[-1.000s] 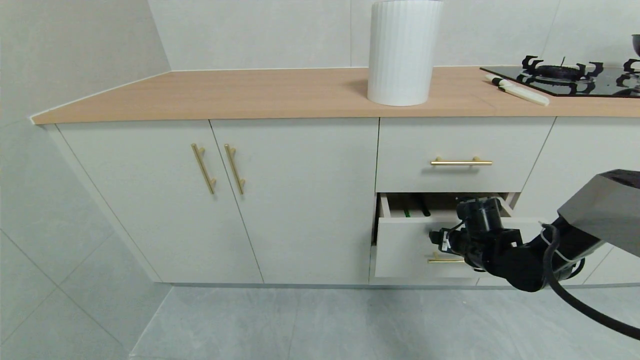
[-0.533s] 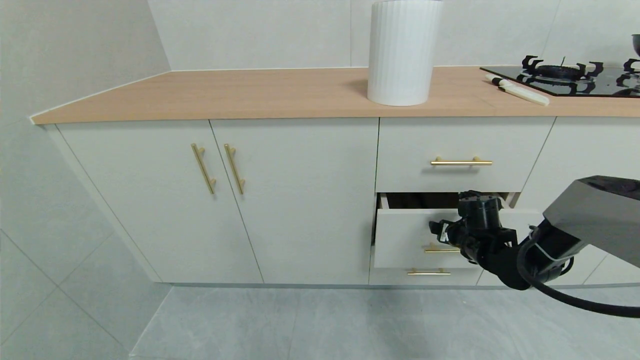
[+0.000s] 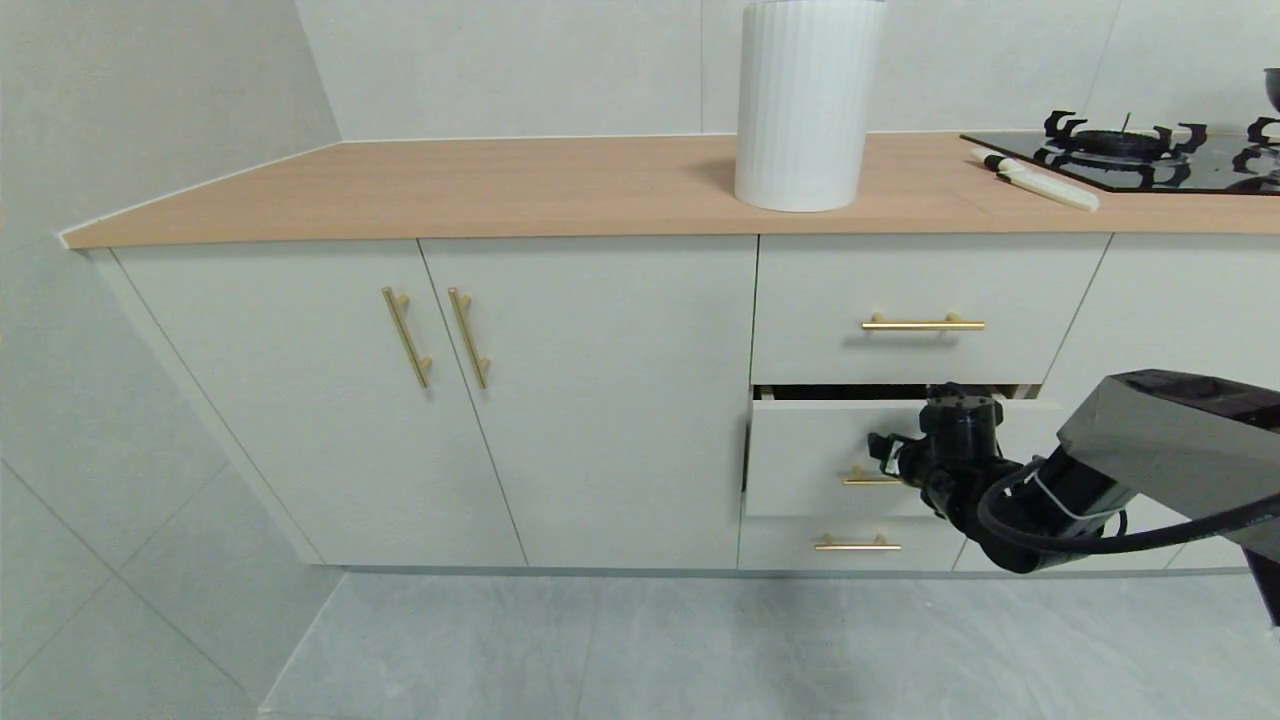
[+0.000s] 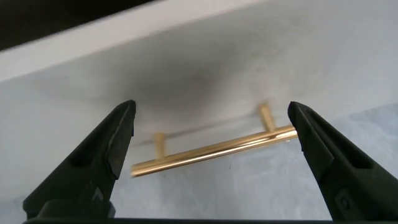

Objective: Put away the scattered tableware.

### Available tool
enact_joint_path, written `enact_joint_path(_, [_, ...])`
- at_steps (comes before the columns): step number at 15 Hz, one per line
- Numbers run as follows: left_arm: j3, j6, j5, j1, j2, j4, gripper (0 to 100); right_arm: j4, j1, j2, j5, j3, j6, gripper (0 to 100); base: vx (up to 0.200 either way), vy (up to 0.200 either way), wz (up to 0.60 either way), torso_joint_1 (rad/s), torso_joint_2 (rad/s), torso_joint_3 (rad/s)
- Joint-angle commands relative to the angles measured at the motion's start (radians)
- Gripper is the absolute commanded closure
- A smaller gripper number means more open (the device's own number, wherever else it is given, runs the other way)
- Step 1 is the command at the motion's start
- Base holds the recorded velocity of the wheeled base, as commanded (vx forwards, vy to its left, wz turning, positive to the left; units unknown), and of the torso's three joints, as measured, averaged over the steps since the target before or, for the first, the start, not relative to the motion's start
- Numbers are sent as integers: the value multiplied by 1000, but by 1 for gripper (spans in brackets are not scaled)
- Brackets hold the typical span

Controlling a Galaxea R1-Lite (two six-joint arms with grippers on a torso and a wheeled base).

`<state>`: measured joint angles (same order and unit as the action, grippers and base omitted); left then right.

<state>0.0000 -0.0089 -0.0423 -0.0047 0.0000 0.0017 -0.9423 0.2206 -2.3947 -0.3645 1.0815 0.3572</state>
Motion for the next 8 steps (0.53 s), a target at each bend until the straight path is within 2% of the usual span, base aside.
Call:
enact_joint_path(1, [0, 0, -1, 0, 0, 0, 0, -3, -20, -40, -4, 34, 0, 0, 0, 0, 0, 0, 0, 0])
enact_joint_path(8, [0, 0, -1, 0, 0, 0, 0, -4, -80, -110, -42, 170, 42, 0, 0, 0, 0, 0, 0, 0])
